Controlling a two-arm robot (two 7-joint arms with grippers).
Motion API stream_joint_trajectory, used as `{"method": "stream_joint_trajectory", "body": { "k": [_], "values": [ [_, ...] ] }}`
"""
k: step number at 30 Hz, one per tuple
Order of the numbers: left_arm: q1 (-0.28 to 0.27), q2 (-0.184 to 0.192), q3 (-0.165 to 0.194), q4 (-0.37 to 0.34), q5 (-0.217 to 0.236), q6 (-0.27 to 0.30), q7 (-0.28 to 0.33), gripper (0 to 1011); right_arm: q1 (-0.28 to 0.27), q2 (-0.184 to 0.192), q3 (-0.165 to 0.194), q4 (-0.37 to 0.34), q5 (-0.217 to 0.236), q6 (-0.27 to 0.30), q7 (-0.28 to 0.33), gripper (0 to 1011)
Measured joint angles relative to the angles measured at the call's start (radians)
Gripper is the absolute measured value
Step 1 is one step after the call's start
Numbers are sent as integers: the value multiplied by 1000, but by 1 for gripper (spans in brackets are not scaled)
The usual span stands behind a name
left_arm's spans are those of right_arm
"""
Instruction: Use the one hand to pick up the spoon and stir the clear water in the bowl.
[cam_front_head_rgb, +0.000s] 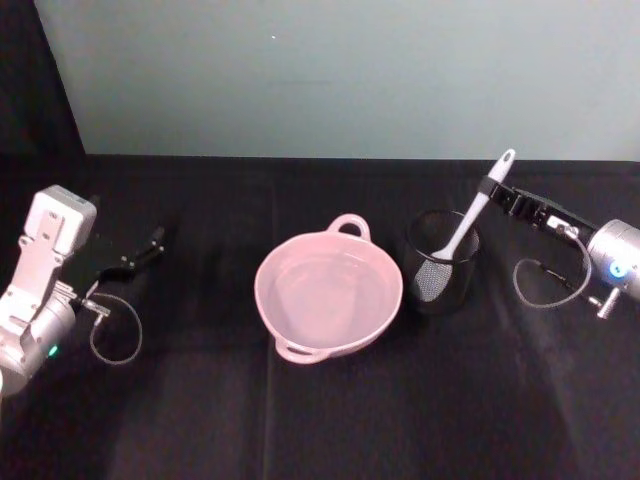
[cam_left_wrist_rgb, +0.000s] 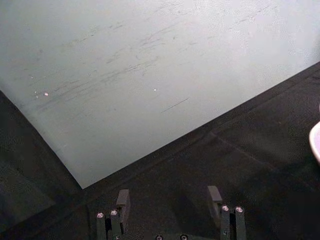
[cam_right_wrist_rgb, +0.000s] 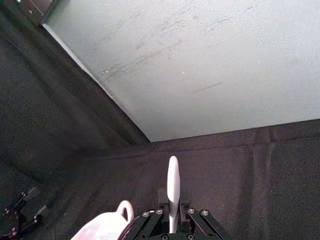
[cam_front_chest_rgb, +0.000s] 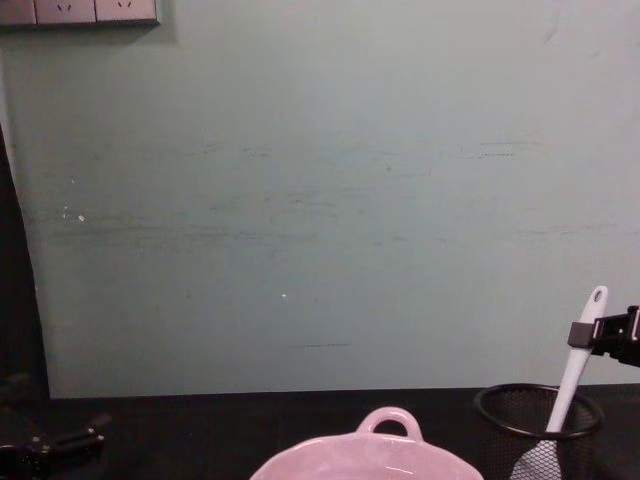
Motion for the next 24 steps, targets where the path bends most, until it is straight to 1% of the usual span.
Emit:
{"method": "stream_joint_trajectory", "body": {
  "k": [4,6,7,10,11,13,14,15,18,19,21,23,24],
  "values": [
    [0,0,0,0,0,0,0,1011,0,0,0,0,0,0,0,110],
    [0,0,0,0,0,0,0,1011,-3,9,-5,-13,-7,-9,-1,110],
    [0,0,0,0,0,0,0,1011,-7,23,-10,-34,-18,-23,-7,110],
    [0,0,0,0,0,0,0,1011,-15,45,-15,-69,-34,-44,-12,110],
    [0,0,0,0,0,0,0,1011,-20,61,-16,-95,-45,-58,-15,110],
    [0,0,0,0,0,0,0,1011,-25,79,-17,-125,-57,-71,-16,110],
    [0,0,0,0,0,0,0,1011,-30,96,-17,-154,-71,-86,-17,110],
    [0,0,0,0,0,0,0,1011,-32,105,-17,-169,-79,-94,-17,110],
    [0,0,0,0,0,0,0,1011,-37,129,-13,-211,-102,-115,-16,110],
    [0,0,0,0,0,0,0,1011,-39,146,-10,-238,-119,-129,-11,110],
    [0,0,0,0,0,0,0,1011,-41,167,-4,-277,-141,-147,-2,110],
    [0,0,0,0,0,0,0,1011,-41,179,1,-301,-157,-158,3,110],
    [0,0,0,0,0,0,0,1011,-40,189,5,-323,-172,-164,7,110]
  ]
}}
